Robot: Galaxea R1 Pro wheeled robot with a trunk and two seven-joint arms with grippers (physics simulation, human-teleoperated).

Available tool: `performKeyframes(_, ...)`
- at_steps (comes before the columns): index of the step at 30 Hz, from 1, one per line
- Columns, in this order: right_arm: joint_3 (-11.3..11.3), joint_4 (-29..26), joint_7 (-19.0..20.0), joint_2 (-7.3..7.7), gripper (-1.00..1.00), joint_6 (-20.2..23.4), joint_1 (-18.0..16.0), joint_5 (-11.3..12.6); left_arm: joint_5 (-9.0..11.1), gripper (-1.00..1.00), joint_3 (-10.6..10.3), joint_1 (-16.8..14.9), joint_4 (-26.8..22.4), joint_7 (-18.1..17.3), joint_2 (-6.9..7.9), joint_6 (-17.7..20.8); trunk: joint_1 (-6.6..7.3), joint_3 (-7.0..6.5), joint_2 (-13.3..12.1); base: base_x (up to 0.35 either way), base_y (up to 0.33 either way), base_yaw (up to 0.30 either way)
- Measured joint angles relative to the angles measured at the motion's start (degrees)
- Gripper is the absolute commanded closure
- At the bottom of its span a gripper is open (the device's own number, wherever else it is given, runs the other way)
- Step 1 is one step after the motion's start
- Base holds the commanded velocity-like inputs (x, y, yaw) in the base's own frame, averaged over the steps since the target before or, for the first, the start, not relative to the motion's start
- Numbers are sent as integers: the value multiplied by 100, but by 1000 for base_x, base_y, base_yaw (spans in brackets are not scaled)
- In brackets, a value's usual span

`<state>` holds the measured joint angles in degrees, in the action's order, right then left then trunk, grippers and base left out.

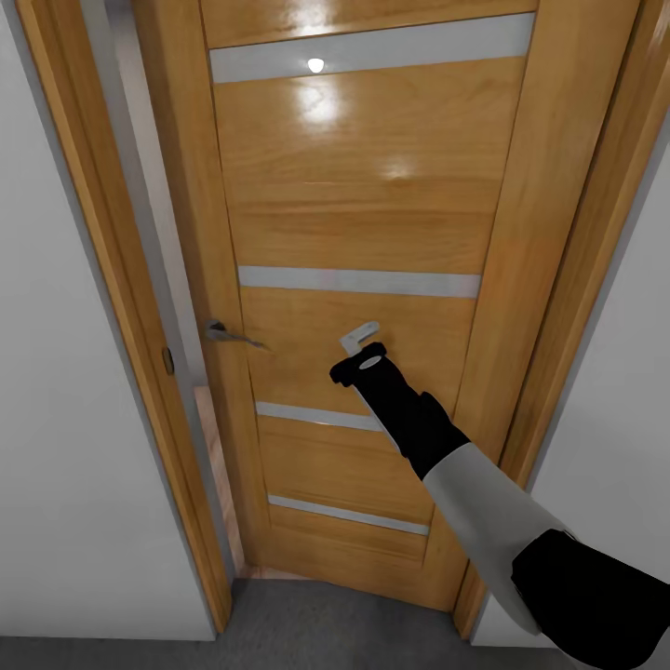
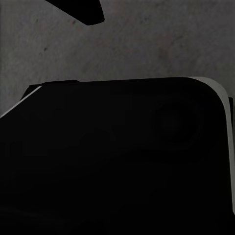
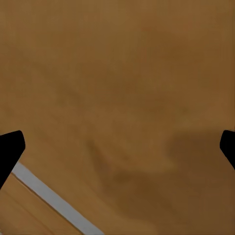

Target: Move the two storage containers from the living room to the garage. In the garage, place one container on the floor and stack the other container on top of it (either order is fine).

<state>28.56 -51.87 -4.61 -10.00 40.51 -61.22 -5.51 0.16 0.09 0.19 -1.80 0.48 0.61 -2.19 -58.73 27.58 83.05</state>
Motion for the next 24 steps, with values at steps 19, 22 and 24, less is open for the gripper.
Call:
performKeyframes(19,-5,64,-9,0,-100,-93,0,8,-5,-100,-13,1,2,-3,-12,0,0,0,0,0,0,0)
performKeyframes(22,8,68,1,0,-100,-141,0,2,-5,-100,-18,3,3,-5,-12,0,0,0,0,0,0,0)
performKeyframes(24,25,68,15,0,-100,-150,0,0,-10,-100,-21,3,3,-6,-7,0,0,0,0,0,0,0)
